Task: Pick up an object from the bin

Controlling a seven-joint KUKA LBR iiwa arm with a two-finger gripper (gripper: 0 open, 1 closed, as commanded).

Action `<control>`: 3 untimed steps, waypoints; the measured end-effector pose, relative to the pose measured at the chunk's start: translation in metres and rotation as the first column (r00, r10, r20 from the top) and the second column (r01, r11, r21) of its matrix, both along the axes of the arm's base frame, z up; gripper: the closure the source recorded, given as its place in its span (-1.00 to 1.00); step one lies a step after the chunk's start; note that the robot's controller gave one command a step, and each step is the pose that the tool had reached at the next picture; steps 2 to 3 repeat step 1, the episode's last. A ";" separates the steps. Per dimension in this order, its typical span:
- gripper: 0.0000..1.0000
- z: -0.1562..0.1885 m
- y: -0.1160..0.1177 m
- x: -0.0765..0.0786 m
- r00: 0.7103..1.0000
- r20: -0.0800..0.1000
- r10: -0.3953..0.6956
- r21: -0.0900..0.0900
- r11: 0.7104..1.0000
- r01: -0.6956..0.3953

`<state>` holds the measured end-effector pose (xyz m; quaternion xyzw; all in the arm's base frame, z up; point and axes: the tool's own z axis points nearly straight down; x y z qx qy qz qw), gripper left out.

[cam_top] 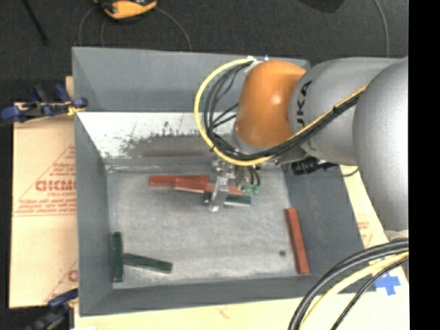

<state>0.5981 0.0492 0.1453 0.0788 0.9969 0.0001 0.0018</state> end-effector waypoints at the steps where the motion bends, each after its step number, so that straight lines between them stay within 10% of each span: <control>1: 1.00 0.016 0.000 -0.001 1.000 -0.004 0.001 0.000 1.000 -0.001; 3: 1.00 0.016 0.000 -0.001 1.000 -0.004 0.001 0.000 1.000 -0.001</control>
Offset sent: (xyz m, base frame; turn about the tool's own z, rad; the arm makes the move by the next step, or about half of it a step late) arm 0.0000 0.0000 0.0478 0.0000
